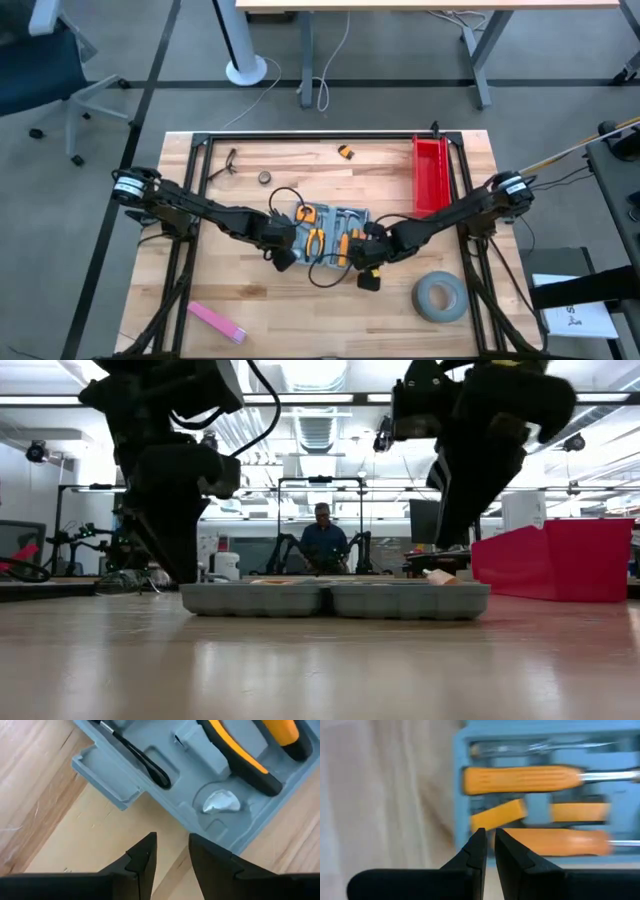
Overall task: Prefit tool cases
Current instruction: Put the yellow nut driver into the gray pre-fit tool case
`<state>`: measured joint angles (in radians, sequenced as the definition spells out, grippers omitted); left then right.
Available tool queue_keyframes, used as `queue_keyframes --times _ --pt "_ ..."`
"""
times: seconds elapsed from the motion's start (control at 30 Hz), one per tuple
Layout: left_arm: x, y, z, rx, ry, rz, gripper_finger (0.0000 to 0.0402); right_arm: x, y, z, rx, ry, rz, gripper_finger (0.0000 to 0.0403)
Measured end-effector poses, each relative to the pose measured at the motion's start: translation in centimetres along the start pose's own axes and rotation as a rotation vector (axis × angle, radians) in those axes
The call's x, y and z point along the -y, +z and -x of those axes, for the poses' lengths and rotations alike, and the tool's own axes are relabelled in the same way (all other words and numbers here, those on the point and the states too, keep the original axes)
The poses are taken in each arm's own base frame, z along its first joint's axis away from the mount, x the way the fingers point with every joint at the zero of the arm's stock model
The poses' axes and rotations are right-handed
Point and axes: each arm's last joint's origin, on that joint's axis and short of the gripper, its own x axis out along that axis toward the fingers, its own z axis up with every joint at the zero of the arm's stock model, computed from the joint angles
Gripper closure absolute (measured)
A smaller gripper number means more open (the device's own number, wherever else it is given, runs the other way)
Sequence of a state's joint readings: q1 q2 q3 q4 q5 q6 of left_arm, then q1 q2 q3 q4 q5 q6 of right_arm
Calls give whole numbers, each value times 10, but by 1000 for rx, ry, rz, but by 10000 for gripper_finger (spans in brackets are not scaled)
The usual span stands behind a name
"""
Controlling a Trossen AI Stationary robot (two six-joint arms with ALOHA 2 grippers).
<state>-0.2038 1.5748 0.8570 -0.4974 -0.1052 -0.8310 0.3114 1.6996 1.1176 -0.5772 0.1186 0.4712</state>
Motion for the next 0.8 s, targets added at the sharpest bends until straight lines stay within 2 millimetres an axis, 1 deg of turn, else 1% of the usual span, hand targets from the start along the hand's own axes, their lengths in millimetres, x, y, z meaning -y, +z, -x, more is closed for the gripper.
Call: queue_keyframes --times 0.07,0.2,0.33,0.53,0.8 --pt "0 0 0 0 -2 -4 282 4 3 6 -1 -44 -5 384" --pt "2 -2 2 1 -10 -16 288 16 6 16 18 -76 -46 384" --pt "5 -4 4 2 -18 -28 294 32 4 22 41 -118 -111 384" --pt "6 -5 8 9 -28 -33 297 50 3 22 12 -129 -167 384" --pt "5 -4 15 41 -35 -33 280 67 2 14 -15 -161 -189 384"
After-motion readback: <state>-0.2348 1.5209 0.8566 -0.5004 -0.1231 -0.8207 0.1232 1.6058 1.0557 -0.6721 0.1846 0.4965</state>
